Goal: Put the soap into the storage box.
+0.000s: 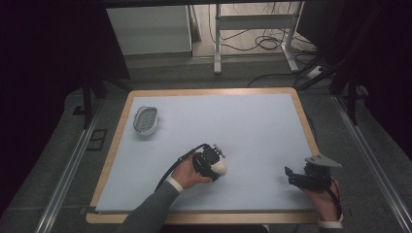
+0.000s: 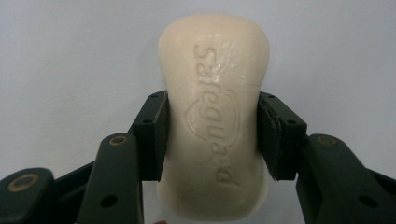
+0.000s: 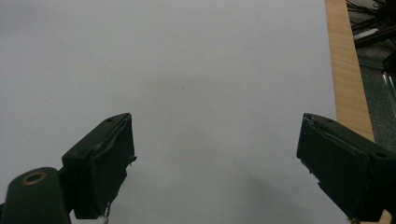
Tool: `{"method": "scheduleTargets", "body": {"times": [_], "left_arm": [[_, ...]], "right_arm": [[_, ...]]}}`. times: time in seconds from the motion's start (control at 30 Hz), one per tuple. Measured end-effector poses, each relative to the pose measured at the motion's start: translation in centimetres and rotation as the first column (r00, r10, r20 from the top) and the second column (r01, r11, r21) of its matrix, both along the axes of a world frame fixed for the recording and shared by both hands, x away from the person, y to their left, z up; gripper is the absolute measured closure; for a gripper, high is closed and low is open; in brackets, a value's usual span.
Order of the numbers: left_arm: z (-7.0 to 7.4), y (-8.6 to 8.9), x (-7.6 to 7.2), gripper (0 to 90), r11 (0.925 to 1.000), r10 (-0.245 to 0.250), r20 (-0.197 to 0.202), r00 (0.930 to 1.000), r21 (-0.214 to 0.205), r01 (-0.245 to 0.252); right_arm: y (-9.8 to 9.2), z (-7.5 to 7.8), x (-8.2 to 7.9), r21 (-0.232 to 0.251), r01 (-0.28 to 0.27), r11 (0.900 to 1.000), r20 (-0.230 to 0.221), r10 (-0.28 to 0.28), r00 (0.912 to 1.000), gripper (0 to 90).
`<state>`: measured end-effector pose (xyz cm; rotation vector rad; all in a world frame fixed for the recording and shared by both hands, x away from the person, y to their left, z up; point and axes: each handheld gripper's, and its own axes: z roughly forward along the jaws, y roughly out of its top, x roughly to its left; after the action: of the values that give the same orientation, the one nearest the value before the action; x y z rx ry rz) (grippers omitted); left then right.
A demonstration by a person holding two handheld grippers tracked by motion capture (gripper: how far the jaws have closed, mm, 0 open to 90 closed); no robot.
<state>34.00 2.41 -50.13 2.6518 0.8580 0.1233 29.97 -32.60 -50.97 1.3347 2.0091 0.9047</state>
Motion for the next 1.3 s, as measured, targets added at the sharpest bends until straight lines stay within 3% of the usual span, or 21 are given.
{"method": "scheduleTargets", "body": {"times": [0.5, 0.87, 1.3], "left_arm": [[1.8, 2.1, 0.1, 49.5, 0.9964, 0.031, 0.021, 0.9993, -0.079, -0.030], [2.8, 3.9, 0.4, 49.5, 0.9897, 0.067, 0.031, 0.9972, -0.128, -0.063], [4.1, 6.0, 0.7, 49.5, 0.9844, 0.100, 0.054, 0.9935, -0.151, -0.091]], "right_arm": [[-0.2, 0.1, -0.1, 0.004, 0.005, 1.0000, 0.004, -0.005, 1.0000, 10.9], [-0.2, 0.1, -0.1, 0.001, 0.006, 1.0000, 0.002, -0.006, 1.0000, 10.9], [-0.2, 0.0, 0.0, 0.000, 0.009, 1.0000, -0.001, -0.009, 1.0000, 10.9]]}}
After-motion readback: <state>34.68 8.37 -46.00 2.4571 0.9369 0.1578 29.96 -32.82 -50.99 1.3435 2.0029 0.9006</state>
